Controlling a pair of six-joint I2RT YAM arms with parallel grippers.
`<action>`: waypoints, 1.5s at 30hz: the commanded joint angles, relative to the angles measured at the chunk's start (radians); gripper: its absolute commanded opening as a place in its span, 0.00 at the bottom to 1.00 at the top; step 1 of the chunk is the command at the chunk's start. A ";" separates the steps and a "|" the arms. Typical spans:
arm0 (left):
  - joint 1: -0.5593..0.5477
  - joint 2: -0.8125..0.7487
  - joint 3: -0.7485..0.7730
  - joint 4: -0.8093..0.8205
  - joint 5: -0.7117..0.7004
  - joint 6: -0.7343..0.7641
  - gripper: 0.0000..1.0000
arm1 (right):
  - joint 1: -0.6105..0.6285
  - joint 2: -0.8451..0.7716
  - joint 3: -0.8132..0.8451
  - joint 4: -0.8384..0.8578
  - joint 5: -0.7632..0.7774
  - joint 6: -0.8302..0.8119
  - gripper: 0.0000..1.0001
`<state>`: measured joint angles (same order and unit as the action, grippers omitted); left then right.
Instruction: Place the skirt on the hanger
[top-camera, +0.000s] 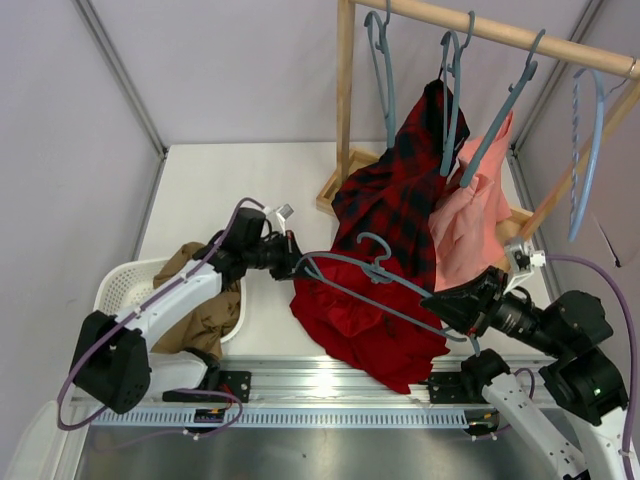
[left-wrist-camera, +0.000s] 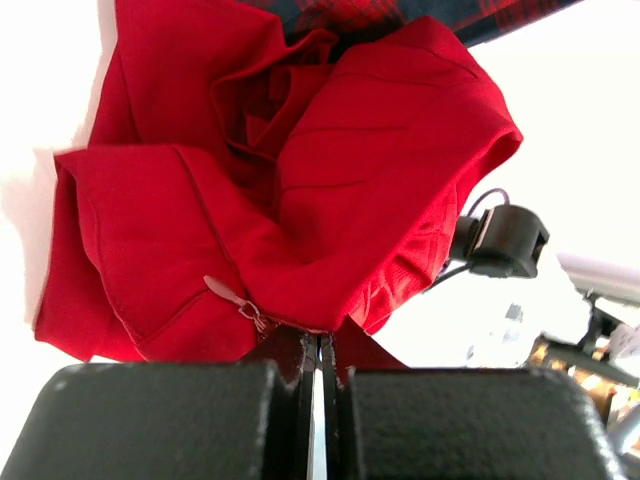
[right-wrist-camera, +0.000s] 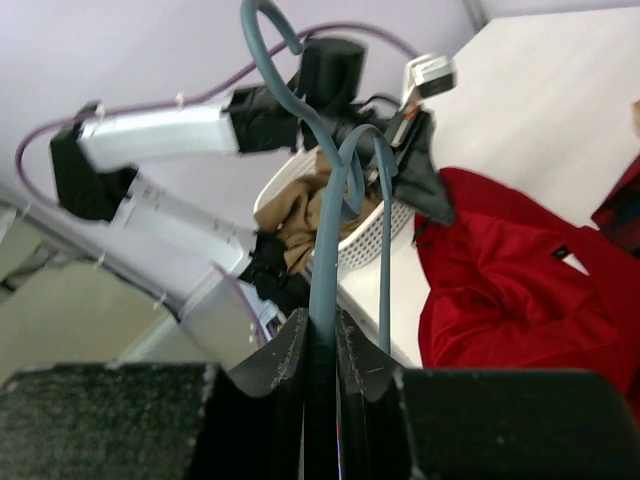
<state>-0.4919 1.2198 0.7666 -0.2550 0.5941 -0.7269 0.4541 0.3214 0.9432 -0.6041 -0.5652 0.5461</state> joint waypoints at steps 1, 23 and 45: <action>0.021 0.024 0.083 -0.049 0.091 0.136 0.00 | -0.002 0.002 0.051 -0.022 -0.162 -0.084 0.00; 0.053 -0.002 0.180 -0.277 0.118 0.320 0.00 | -0.003 0.174 0.146 -0.100 -0.220 -0.294 0.00; 0.053 -0.023 0.178 -0.254 0.105 0.232 0.00 | -0.002 0.272 0.189 -0.094 -0.229 -0.356 0.00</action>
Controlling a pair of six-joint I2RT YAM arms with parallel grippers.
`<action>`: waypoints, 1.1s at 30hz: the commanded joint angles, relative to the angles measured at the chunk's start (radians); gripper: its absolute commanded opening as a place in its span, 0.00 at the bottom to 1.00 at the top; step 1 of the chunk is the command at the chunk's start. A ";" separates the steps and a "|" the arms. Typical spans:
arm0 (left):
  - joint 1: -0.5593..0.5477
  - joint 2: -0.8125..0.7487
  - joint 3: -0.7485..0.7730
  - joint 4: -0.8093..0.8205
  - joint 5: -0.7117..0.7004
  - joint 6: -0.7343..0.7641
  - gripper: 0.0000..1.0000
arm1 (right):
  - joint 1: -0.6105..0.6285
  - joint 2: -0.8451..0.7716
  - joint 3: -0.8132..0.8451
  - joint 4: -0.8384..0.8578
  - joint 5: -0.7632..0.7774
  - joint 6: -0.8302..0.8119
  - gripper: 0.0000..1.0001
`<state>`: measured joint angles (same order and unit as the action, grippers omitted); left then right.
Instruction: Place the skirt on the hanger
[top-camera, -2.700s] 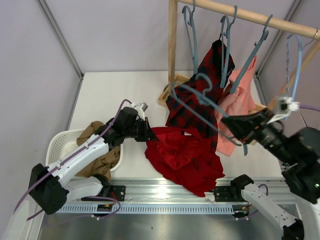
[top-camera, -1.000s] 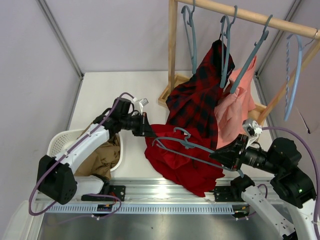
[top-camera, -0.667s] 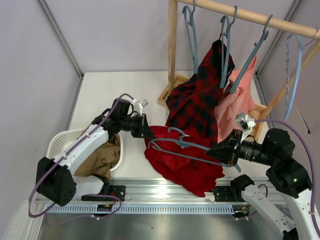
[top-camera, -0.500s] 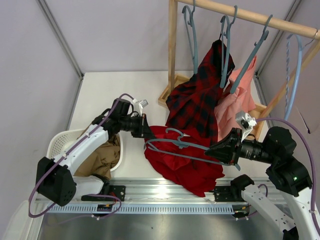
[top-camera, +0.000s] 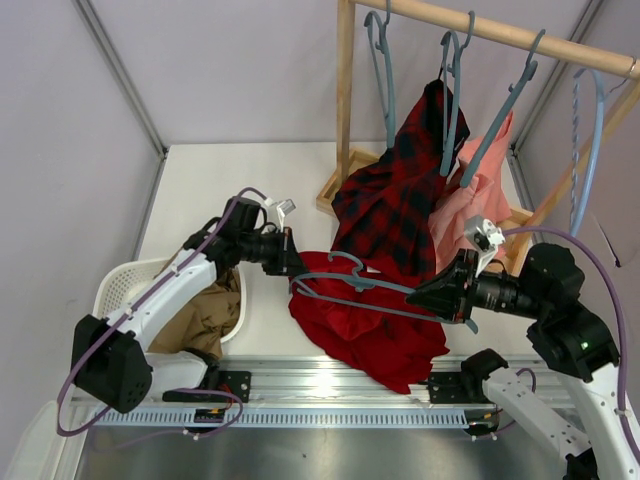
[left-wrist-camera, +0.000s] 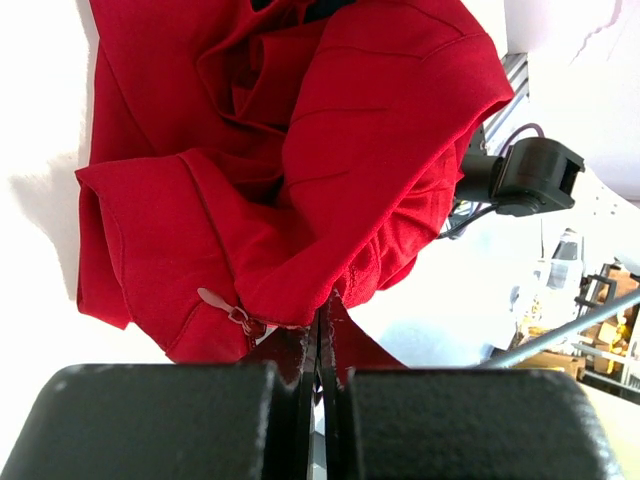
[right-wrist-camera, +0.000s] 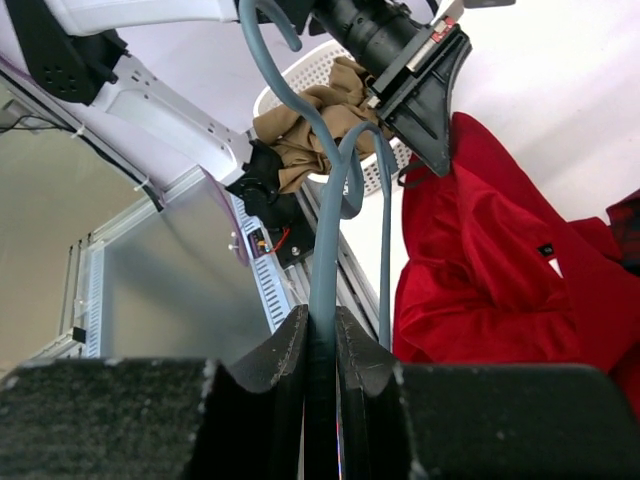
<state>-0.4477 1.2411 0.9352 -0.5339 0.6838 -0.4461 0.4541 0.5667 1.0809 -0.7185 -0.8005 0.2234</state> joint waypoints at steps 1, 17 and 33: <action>0.009 -0.048 0.008 0.028 0.014 -0.058 0.00 | 0.001 0.042 0.053 0.025 0.003 -0.035 0.00; 0.007 -0.098 -0.001 -0.005 -0.021 -0.077 0.00 | 0.149 0.134 0.102 0.025 0.144 -0.085 0.00; 0.007 -0.109 -0.003 -0.032 -0.044 -0.055 0.00 | 0.287 0.183 0.171 -0.032 0.325 -0.153 0.00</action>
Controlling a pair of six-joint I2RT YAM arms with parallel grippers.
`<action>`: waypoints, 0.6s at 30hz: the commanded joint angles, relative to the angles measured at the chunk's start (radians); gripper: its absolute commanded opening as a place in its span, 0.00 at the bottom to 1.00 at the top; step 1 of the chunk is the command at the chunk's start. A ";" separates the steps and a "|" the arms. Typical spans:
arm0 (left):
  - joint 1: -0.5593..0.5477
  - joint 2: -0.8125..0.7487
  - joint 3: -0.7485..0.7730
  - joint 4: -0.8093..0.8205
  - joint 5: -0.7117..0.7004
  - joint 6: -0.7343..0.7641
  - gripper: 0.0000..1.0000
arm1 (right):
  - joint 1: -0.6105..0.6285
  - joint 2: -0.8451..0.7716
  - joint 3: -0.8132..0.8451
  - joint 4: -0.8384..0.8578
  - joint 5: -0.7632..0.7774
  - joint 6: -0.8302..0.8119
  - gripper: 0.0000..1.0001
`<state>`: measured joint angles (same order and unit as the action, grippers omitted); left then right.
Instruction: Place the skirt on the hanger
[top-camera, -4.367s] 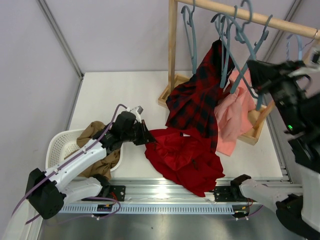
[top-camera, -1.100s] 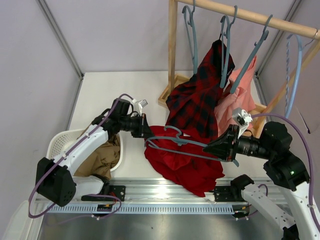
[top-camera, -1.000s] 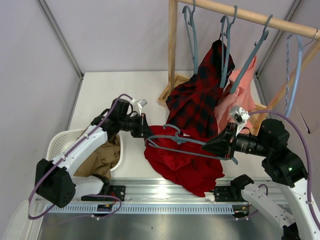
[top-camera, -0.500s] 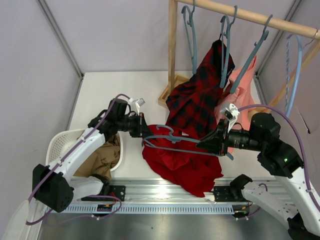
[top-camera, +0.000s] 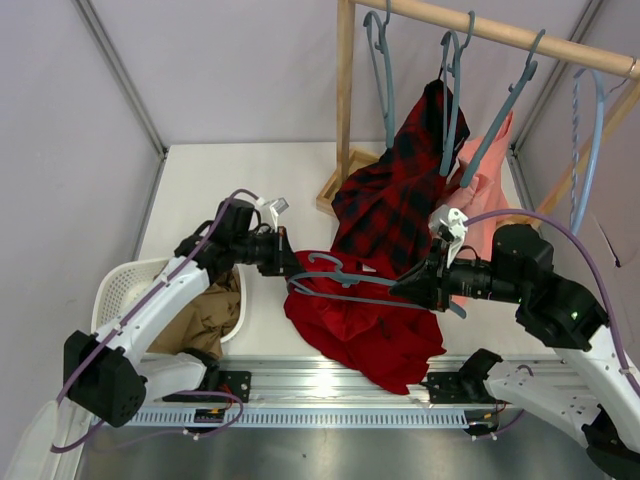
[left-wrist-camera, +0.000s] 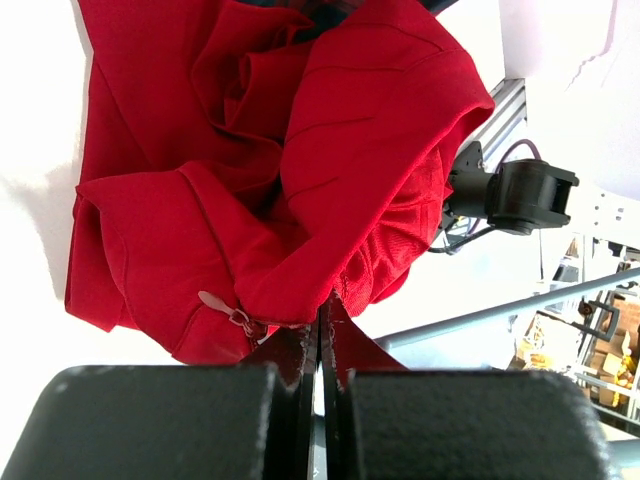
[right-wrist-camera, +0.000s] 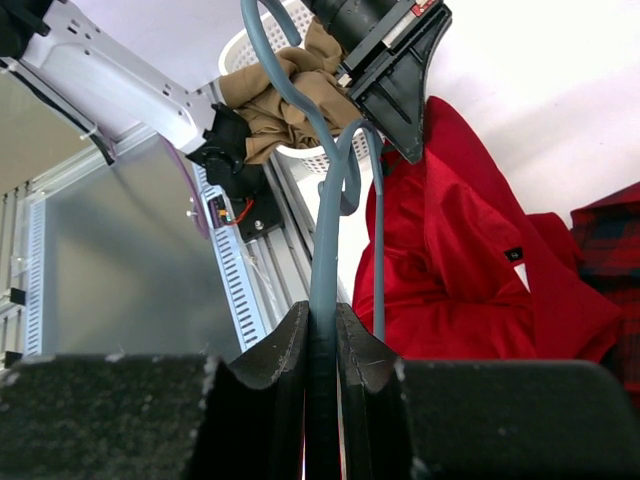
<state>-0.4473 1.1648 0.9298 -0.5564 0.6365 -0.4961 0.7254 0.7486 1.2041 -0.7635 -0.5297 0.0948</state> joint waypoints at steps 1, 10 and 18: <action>0.007 -0.031 0.000 -0.007 0.005 -0.007 0.00 | 0.019 0.003 0.049 0.016 0.057 -0.026 0.00; 0.007 -0.053 -0.031 0.012 0.012 -0.030 0.00 | 0.049 0.049 0.087 0.024 0.089 -0.053 0.00; 0.006 -0.070 -0.048 0.007 0.006 -0.032 0.00 | 0.095 0.092 0.126 0.023 0.149 -0.072 0.00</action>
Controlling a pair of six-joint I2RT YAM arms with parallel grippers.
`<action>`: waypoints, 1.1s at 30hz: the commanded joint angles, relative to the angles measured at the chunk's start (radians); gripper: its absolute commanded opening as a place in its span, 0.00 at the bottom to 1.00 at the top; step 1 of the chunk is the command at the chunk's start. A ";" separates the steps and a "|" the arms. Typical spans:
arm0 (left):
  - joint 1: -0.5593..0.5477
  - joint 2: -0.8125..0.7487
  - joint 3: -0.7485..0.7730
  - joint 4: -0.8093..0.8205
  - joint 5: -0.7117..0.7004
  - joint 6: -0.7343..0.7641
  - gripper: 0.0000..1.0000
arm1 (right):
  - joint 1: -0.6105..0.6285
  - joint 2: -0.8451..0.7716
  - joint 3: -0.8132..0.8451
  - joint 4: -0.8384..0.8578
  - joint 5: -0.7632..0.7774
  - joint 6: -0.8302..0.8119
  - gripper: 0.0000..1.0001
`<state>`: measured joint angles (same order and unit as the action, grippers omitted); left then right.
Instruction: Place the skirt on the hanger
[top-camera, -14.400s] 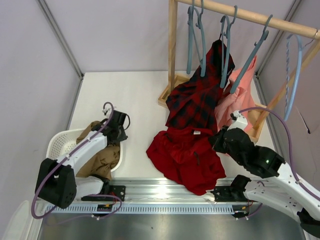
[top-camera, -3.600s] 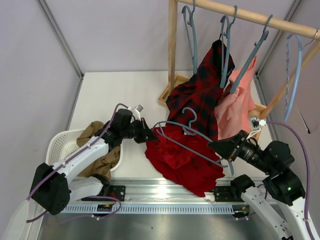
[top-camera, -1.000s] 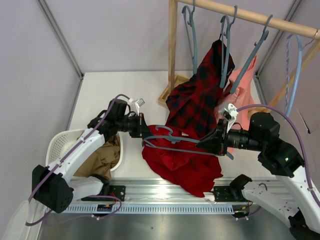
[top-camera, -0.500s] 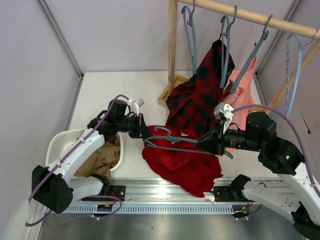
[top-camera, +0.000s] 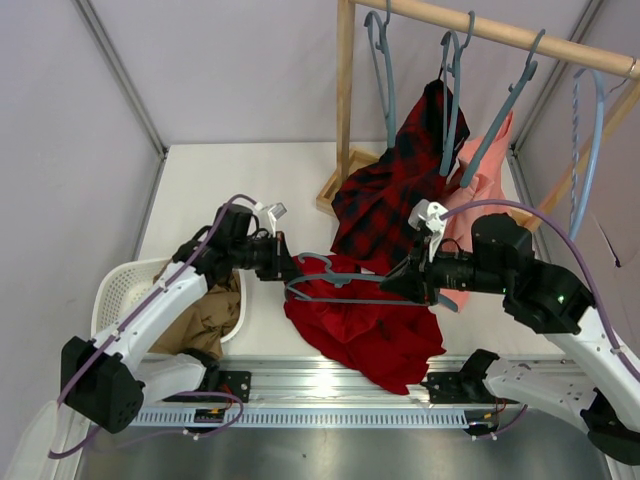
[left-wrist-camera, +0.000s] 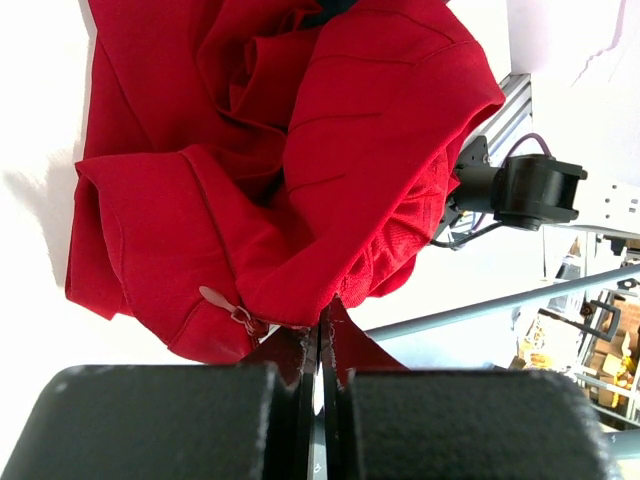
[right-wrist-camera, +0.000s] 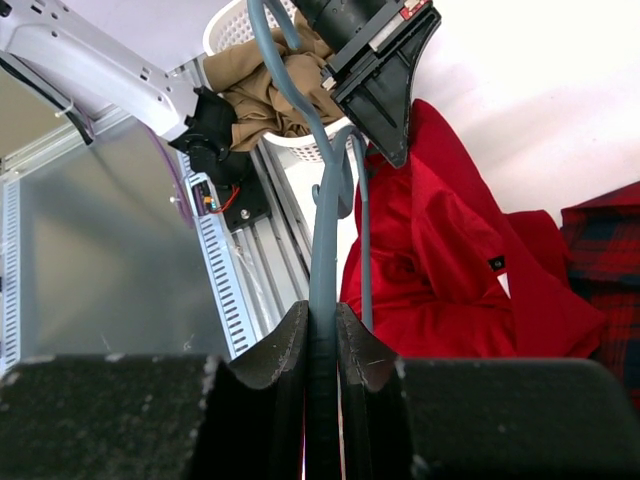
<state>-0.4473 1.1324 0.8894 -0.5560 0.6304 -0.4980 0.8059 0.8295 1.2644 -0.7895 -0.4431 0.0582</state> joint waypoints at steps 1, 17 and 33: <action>0.005 -0.036 -0.009 0.007 0.011 -0.028 0.00 | 0.021 0.014 0.079 0.047 0.076 -0.040 0.00; 0.007 -0.006 -0.041 0.051 0.038 -0.079 0.00 | 0.105 0.046 0.133 0.041 0.148 -0.079 0.00; 0.007 0.024 -0.037 0.074 0.035 -0.073 0.00 | 0.134 0.017 0.182 0.032 0.095 -0.040 0.00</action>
<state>-0.4465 1.1522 0.8490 -0.4950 0.6331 -0.5423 0.9386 0.8619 1.3911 -0.8185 -0.3412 0.0048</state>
